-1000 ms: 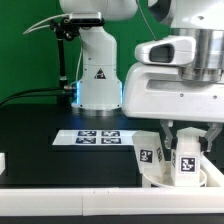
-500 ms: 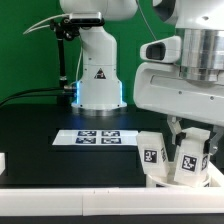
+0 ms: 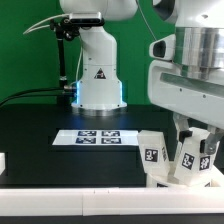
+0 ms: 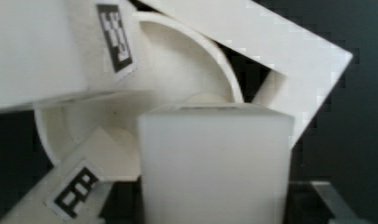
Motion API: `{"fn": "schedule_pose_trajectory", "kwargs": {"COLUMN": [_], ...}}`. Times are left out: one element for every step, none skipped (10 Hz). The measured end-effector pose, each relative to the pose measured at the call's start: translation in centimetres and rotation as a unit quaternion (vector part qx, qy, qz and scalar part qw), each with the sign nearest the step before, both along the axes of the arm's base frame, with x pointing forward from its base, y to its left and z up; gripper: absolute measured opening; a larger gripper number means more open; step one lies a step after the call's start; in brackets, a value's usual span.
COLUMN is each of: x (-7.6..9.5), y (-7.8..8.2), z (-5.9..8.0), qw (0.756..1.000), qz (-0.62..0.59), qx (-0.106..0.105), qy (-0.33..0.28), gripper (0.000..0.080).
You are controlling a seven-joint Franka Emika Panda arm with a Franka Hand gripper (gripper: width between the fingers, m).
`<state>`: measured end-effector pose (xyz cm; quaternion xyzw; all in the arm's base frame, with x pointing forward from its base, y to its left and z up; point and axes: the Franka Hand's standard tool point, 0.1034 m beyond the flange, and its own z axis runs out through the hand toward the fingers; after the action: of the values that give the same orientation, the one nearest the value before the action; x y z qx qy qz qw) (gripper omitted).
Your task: Assemble stool
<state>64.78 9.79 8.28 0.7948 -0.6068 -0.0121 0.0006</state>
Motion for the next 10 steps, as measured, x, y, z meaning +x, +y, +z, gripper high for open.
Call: {"fn": "schedule_pose_trajectory", "kwargs": {"x": [0.0,0.0,0.0,0.0,-0.1,-0.1,-0.1,0.0,0.0,0.0], "y": [0.1,0.5,0.9,1.1,1.1,1.2,1.3,1.3,1.4,1.6], "z": [-0.1,-0.3,-0.3,-0.3,-0.3,-0.3,-0.3,-0.3,-0.3,-0.2], "qw": [0.995,0.983,0.971,0.962,0.957,0.953,0.952,0.95,0.94,0.929], "qz": [-0.095,-0.185,-0.238,-0.272,-0.29,-0.302,-0.306,-0.311,-0.339,-0.366], "qx": [0.01,0.018,0.023,0.023,0.023,0.024,0.026,0.028,0.034,0.047], "qy": [-0.002,-0.006,-0.008,-0.007,-0.006,-0.005,-0.004,-0.004,-0.005,-0.016], "gripper": [0.0337,0.0337,0.0337,0.0337,0.0337,0.0337,0.0337,0.0337,0.0337,0.0337]}}
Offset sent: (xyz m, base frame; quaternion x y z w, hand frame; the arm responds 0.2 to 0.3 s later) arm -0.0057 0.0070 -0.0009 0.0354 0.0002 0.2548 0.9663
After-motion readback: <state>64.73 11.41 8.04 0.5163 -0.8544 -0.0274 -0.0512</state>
